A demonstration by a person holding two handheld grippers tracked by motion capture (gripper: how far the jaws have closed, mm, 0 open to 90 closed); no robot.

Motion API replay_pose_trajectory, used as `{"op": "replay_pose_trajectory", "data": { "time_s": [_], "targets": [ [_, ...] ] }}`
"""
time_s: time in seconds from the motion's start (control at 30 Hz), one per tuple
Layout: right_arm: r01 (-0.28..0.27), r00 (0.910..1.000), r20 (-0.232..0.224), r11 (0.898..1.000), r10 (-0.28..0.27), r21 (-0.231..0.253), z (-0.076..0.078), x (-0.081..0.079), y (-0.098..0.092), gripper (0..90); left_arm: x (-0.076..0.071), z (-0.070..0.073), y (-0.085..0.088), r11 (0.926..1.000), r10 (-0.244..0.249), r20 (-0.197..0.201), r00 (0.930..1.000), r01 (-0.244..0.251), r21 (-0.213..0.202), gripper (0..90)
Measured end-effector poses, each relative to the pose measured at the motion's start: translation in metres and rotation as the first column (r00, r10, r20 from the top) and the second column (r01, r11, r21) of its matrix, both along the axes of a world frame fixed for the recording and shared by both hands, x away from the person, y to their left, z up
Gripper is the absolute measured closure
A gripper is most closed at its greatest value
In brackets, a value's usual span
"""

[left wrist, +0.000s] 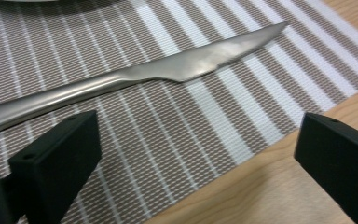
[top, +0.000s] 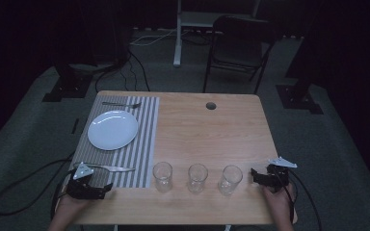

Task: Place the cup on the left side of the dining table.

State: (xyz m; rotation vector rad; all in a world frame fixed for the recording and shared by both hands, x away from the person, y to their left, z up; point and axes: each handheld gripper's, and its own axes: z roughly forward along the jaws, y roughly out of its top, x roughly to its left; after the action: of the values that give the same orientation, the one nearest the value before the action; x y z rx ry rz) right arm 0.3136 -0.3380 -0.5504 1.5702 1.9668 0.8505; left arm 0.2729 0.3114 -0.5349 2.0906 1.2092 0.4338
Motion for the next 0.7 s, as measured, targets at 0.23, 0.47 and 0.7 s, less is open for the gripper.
{"op": "replay_pose_trajectory", "data": {
  "time_s": [0.23, 0.47, 0.7],
  "targets": [
    [-0.001, 1.0000, 0.000, 1.000, 0.001, 0.000, 0.000, 0.000, 0.000, 13.2, 0.000, 0.003, -0.011, 0.9995, -0.030, 0.005, 0.9995, 0.030, 0.004, 1.5],
    [-0.001, 1.0000, 0.000, 1.000, 0.001, 0.000, 0.000, 0.000, 0.000, 13.2, 0.001, 0.004, -0.021, 0.9981, -0.061, 0.001, 0.9981, 0.061, -0.002, 1.5],
    [-0.001, 1.0000, 0.000, 1.000, 0.001, 0.000, 0.000, 0.000, 0.000, 13.2, 0.001, 0.008, -0.035, 0.9951, -0.099, 0.010, 0.9951, 0.099, -0.011, 1.5]
  ]
}}
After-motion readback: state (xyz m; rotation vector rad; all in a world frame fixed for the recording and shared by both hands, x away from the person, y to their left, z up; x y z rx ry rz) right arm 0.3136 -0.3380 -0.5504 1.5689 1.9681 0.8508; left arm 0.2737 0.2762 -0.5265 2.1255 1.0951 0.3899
